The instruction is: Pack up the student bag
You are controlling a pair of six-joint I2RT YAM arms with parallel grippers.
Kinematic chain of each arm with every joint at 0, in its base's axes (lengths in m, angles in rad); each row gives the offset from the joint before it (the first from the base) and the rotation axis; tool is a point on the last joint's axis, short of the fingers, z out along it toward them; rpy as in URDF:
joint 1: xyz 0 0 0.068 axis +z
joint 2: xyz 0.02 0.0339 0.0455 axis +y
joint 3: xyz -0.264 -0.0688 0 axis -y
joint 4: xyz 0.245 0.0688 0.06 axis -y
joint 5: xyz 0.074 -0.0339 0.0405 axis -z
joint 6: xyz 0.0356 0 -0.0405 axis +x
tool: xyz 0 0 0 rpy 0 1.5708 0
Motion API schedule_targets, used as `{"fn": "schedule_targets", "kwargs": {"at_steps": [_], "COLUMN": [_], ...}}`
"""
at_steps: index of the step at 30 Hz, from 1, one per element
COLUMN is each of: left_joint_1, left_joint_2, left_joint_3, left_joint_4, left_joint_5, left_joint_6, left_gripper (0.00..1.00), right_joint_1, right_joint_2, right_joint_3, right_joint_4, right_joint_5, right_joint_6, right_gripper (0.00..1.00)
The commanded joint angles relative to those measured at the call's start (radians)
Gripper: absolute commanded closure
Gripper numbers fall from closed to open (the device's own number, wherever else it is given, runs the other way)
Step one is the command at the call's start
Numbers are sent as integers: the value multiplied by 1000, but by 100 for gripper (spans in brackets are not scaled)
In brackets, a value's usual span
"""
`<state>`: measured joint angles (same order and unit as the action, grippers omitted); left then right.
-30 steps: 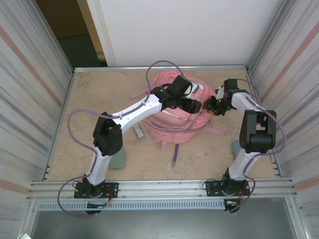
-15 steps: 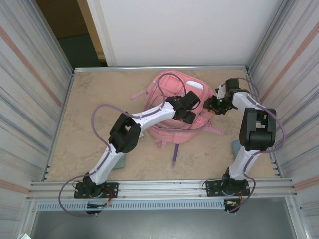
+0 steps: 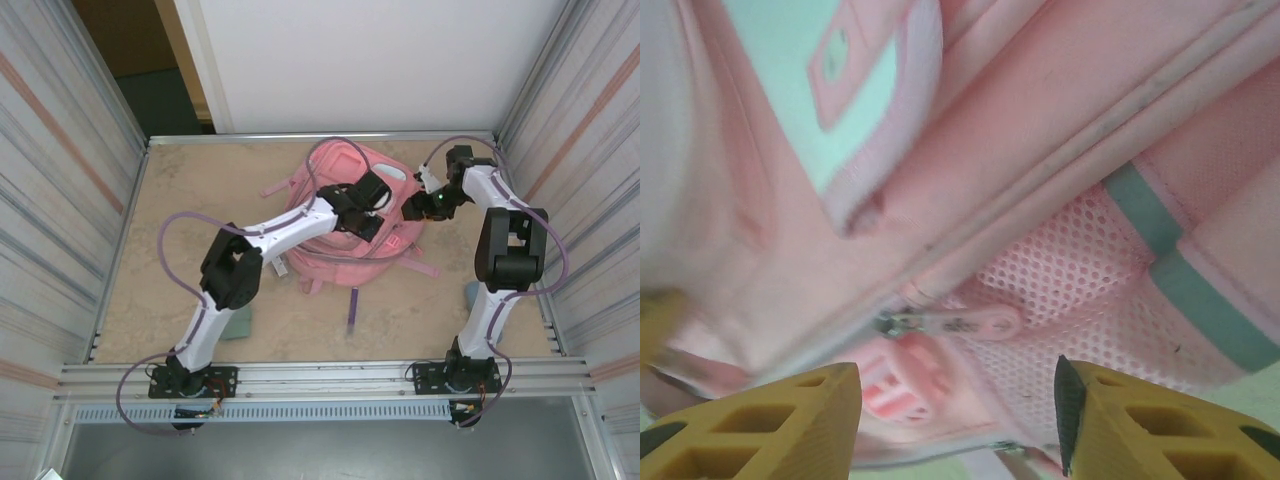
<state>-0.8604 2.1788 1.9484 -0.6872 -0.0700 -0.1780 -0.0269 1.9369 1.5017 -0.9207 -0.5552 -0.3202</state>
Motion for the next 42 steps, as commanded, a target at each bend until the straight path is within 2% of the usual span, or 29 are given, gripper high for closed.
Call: {"fn": "schedule_targets", "kwargs": {"at_steps": [1,4,8,17,20,23,25,27,32,38,42], "left_joint_1": [35,42,43,43,44,46,50,60,73,75,75], "left_joint_2": [-140,-155,-146,-164,-166,-163,-159,-156,-151,-123,-101], "left_joint_3": [-5,-13,4,11,11,11,12,17,23,24,25], "left_joint_4": [26,43,41,34,40,47,53,58,67,88,101], "left_joint_5": [123,183,226,296,305,290,275,274,263,257,257], "left_joint_6": [9,-8,10,20,19,9,-9,-30,-43,-70,-83], "left_gripper": [100,100,100,100,100,100,100,100,100,100,100], "right_joint_1": [5,49,96,100,92,95,101,103,104,114,143], "right_joint_2": [-19,-41,-44,-101,-101,-107,-116,-128,-183,-232,-228], "right_joint_3": [-29,-47,-61,-75,-78,-87,-96,-117,-161,-159,-128], "right_joint_4": [-101,-105,-36,7,8,-8,-21,-24,-26,-81,-181], "right_joint_5": [-74,-90,-14,-33,-75,-106,-87,-70,-79,-79,67], "right_joint_6": [-331,-452,-476,-568,-576,-577,-559,-546,-508,-421,-398], "right_gripper": [45,45,45,47,54,72,80,83,99,100,100]}}
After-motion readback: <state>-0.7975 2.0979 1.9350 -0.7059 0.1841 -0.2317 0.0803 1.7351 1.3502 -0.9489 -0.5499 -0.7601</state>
